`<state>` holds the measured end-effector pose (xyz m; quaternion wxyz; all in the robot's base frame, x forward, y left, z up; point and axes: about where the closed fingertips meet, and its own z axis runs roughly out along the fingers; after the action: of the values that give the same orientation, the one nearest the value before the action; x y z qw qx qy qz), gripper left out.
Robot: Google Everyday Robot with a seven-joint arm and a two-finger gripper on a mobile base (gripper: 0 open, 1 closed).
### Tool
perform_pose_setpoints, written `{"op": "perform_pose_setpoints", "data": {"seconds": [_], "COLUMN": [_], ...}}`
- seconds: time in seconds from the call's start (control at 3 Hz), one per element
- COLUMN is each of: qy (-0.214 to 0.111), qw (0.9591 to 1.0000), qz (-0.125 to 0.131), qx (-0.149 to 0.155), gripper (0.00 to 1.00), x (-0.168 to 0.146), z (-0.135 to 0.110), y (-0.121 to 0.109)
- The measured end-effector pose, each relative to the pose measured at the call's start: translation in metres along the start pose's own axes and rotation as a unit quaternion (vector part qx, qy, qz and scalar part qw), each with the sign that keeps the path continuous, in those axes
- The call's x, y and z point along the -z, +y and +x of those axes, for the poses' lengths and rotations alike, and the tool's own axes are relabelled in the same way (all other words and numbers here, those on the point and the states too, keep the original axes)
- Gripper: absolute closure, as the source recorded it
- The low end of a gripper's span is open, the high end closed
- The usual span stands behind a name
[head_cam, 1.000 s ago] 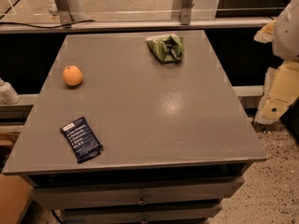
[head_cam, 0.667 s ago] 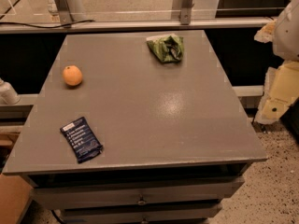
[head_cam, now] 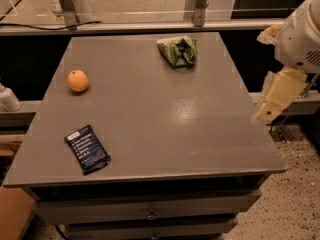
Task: Move green jalapeno chip bag near rxbar blueberry
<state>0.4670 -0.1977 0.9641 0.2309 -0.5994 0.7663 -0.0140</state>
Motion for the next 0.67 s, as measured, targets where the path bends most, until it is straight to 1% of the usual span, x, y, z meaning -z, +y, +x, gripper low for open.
{"op": "perform_pose_setpoints", "data": {"seconds": [0.33,0.67], "qy": [-0.037,-0.071], "qw": [0.9991,0.9964], "qz": [0.022,0.046], "qx": [-0.001,-0.005], "gripper": [0.0,0.0], "x": [-0.019,-0.049], "z": [-0.015,-0.038], "y": [-0.02,-0.056]}}
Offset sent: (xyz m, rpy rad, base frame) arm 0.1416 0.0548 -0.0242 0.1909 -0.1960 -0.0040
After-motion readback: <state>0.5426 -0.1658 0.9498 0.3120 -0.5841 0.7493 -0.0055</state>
